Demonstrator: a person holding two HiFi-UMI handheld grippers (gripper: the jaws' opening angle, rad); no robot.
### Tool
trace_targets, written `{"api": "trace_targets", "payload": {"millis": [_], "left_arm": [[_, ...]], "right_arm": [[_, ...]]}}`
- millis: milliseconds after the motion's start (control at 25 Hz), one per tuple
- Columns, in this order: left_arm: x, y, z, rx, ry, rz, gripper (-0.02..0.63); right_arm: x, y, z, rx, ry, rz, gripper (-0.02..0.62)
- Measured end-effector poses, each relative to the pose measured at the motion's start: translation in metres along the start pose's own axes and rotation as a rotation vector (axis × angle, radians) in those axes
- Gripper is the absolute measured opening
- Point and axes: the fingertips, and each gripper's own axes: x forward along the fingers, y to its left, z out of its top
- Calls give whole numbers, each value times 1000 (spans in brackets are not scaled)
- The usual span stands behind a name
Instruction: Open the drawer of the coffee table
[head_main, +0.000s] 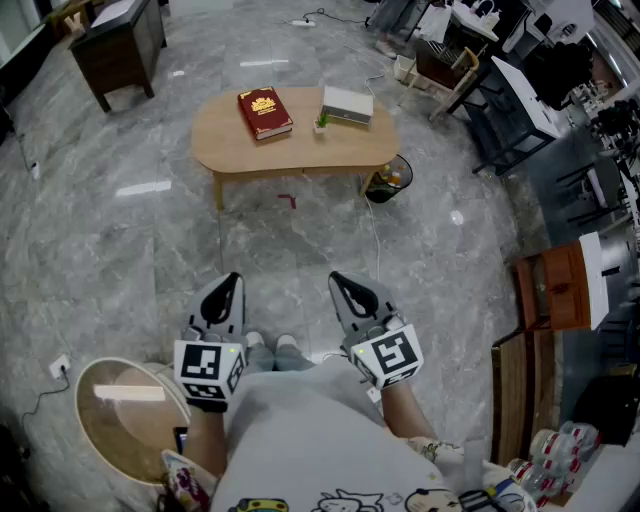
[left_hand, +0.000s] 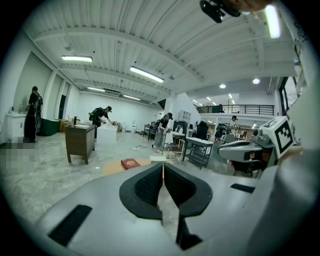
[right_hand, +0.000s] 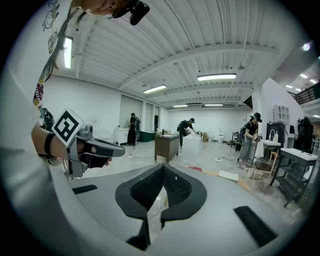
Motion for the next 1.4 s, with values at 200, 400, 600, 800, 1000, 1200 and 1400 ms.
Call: {"api": "trace_targets", "payload": {"millis": [200,400,600,800,1000,1200,1400], "left_arm": [[1,-10,-1,15,-3,16,9],[0,-22,0,15,-28,32,9],[0,-30,-1,11,-45,44,11],[10,-25,-6,-13,-23,45,78],[34,-6,-8,-29,-9,45,122],[76,30,2,-48,2,30,173],[122,75,25,-48,6,18,204]], "right_arm": [[-6,-7,-4,0,-49,9,0],[-17,-15,-7,23,-89,25,2],[-23,-21,-10,25,-98,35,5],[-17,-25,-16,44,-81,52,59],[9,-33,-22,59,-47,78,106],[58,-51,-13,70,-32,73,134],[121,-69,7,67,-11,86,155]]}}
